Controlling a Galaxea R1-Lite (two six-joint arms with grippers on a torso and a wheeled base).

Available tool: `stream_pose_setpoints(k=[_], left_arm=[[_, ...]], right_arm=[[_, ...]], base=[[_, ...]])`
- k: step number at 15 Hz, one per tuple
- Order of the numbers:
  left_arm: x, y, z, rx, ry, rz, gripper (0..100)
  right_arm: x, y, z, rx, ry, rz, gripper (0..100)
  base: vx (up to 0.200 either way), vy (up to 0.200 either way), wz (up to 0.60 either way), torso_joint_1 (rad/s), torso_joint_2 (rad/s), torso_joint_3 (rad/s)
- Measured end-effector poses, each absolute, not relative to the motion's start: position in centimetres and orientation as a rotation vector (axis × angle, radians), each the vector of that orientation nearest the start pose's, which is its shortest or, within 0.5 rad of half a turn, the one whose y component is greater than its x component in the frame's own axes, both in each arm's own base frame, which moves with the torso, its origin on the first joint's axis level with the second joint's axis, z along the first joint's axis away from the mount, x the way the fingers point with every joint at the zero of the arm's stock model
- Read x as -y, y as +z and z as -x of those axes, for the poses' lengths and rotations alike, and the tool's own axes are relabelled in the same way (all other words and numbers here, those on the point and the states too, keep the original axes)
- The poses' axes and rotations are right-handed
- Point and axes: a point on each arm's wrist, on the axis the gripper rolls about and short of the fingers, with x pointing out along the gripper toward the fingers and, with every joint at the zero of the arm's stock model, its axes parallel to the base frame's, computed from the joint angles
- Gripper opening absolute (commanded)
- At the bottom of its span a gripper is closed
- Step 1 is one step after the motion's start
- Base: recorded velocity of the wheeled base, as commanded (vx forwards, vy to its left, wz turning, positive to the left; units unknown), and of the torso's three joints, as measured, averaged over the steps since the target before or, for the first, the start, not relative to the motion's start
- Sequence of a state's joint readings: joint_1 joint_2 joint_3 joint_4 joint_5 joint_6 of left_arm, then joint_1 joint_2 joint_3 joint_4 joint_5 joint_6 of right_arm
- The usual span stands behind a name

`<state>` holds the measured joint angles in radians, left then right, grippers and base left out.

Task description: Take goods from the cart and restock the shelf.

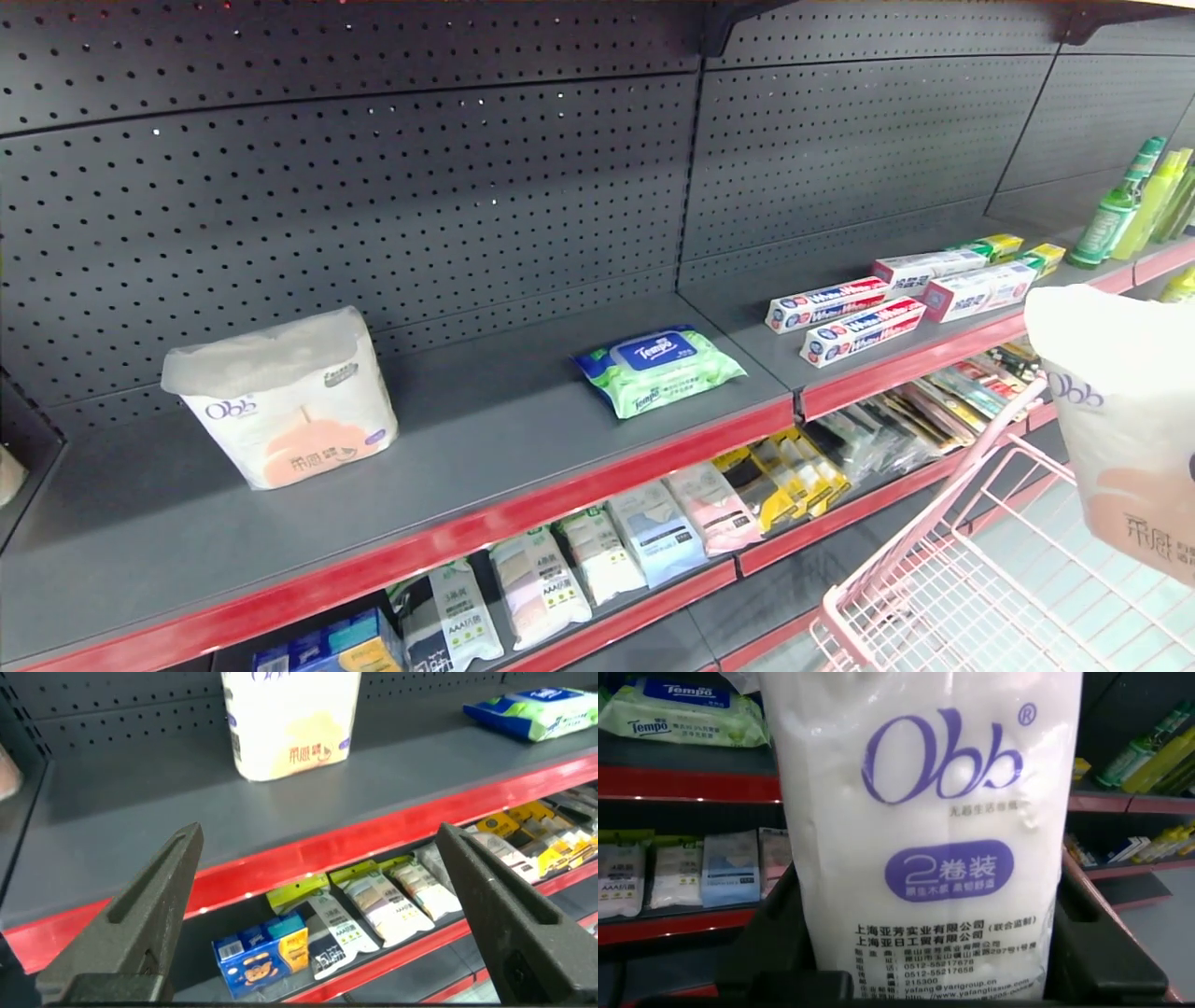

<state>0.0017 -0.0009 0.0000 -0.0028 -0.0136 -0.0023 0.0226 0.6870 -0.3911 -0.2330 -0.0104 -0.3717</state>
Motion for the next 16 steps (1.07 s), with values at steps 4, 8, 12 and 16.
stream_pose_setpoints(k=[4,8,12,16], left_arm=[[0.03,7.57,2.29,0.004,-0.013,0.003,100],[0.03,7.57,2.29,0.004,-0.013,0.003,100],[0.04,7.57,2.29,0.004,-0.012,0.003,100],[0.03,7.57,2.29,0.003,-0.013,0.003,100]], right_arm=[[-0.11,20.49,-6.06,-0.065,0.025,0.384,0],[-0.03,20.57,-6.11,-0.064,0.01,0.408,0],[0.04,20.59,-6.12,-0.064,0.001,0.423,0],[0.04,20.59,-6.12,-0.063,0.002,0.433,0]], base=[[0.0,0.0,0.0,0.155,-0.31,-0.157],[0.0,0.0,0.0,0.023,-0.05,-0.029],[0.0,0.0,0.0,0.0,0.0,0.0],[0.0,0.0,0.0,0.0,0.0,0.0]])
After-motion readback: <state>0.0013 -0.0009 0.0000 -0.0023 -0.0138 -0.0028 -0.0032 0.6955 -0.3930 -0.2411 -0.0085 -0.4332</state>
